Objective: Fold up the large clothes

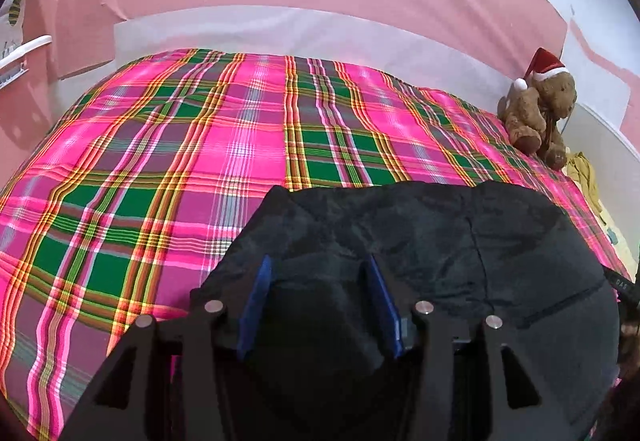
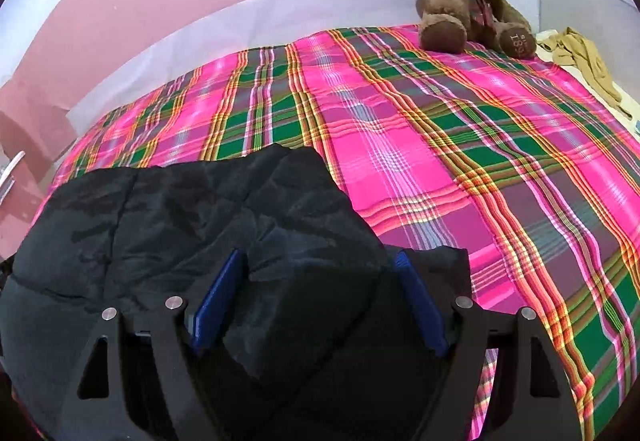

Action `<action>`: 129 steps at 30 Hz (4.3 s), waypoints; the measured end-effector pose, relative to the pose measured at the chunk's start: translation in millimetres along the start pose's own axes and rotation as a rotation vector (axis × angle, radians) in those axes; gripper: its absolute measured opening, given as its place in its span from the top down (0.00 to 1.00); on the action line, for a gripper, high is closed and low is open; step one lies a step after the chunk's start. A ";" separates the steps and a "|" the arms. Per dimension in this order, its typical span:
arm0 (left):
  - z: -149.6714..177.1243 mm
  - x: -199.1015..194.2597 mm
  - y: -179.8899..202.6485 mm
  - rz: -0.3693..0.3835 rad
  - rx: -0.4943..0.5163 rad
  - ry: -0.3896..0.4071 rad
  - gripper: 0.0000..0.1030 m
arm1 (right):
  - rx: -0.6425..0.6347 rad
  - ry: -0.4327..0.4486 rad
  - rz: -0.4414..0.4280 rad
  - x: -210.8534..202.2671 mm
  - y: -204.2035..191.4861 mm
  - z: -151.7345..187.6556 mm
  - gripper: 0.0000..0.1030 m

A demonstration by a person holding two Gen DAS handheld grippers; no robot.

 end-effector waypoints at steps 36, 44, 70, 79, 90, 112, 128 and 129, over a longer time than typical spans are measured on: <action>32.2 -57.0 -44.9 0.009 -0.147 -0.077 0.45 | 0.084 -0.057 -0.106 -76.5 33.0 42.9 0.23; 36.4 -31.4 -46.6 0.021 -0.183 -0.111 0.32 | 0.194 -0.136 -0.157 -50.5 48.8 48.5 0.06; 43.3 -9.1 -33.4 0.126 -0.244 -0.165 0.49 | 0.140 -0.192 -0.244 -20.5 31.7 33.5 0.50; 22.2 -24.0 -18.3 0.054 -0.185 -0.121 0.78 | 0.094 -0.157 -0.225 -34.6 24.7 19.7 0.70; -18.6 -73.3 -11.3 0.071 -0.179 0.008 0.83 | 0.095 -0.056 -0.256 -77.7 19.0 -7.6 0.75; -20.8 -38.8 -53.3 0.085 -0.221 -0.086 0.69 | 0.130 -0.132 -0.254 -37.5 21.7 -10.5 0.50; 28.0 16.0 -80.2 0.117 -0.389 -0.164 0.26 | 0.212 -0.221 -0.289 -2.9 35.5 0.0 0.26; 28.6 17.4 -78.8 0.124 -0.391 -0.170 0.26 | 0.210 -0.227 -0.287 -0.3 34.7 1.4 0.26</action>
Point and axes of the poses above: each gripper's, at about its wrist camera, not at the fingertips, and x roughly the way its jaws point, y to its right, z to its underside, the point moved 3 cm from there along x, roughly the way its jaws point, and after that the axes turned 8 degrees about y, right-handed, at the moved point
